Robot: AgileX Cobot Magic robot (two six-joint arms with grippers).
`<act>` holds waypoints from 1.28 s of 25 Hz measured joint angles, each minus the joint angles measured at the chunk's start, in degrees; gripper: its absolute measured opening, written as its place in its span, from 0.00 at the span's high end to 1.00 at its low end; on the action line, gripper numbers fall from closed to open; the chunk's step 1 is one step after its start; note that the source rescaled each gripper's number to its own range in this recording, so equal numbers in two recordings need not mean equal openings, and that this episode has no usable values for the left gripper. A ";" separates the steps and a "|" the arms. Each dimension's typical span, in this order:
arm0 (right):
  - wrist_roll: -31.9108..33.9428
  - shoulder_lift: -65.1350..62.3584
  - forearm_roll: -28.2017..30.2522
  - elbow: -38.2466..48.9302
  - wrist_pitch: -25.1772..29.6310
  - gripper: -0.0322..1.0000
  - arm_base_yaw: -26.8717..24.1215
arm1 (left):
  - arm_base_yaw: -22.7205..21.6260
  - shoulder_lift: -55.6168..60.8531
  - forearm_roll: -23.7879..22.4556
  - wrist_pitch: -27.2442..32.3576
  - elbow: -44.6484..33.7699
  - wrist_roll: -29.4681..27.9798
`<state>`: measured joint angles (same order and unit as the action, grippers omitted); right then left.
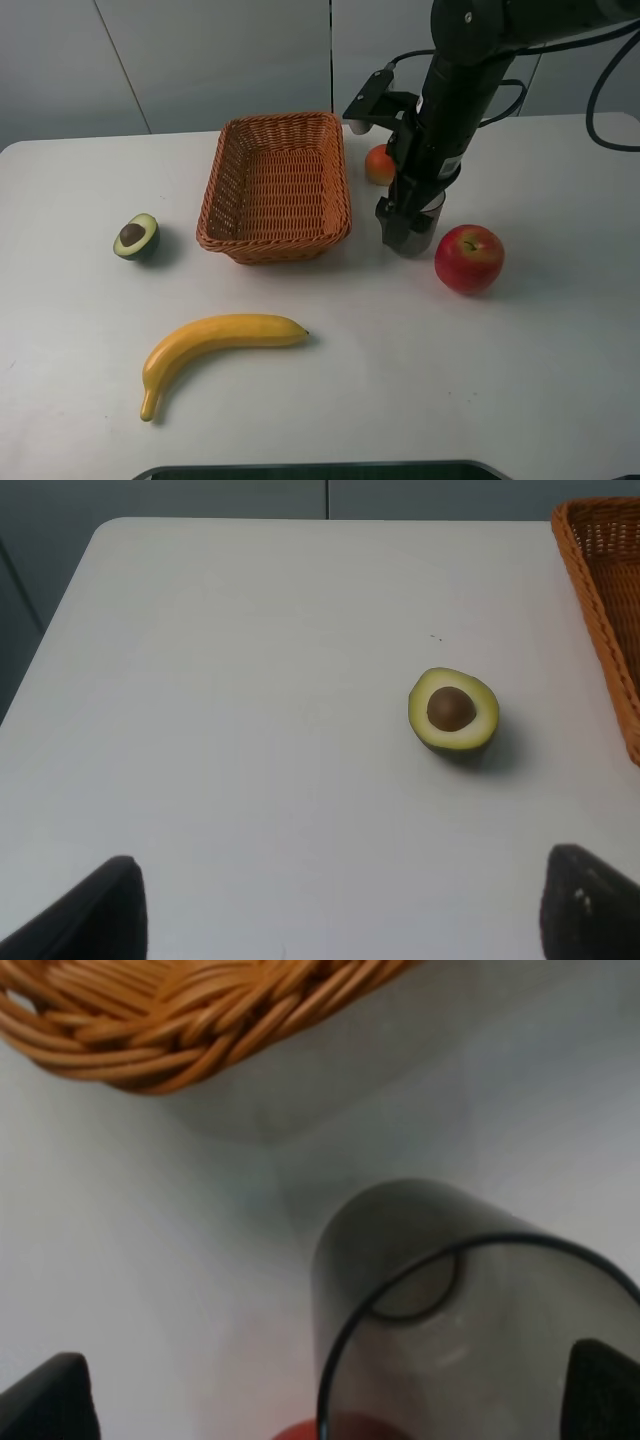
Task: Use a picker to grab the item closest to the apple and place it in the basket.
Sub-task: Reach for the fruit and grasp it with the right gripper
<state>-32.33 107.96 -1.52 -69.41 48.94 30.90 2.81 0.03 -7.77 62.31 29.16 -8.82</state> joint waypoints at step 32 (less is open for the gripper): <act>0.77 5.87 -0.47 -0.26 -3.31 0.97 0.00 | 0.00 0.00 -0.21 0.00 0.00 0.27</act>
<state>-31.56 113.83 -1.99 -69.67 45.63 30.90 2.81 0.03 -7.98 62.31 29.16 -8.55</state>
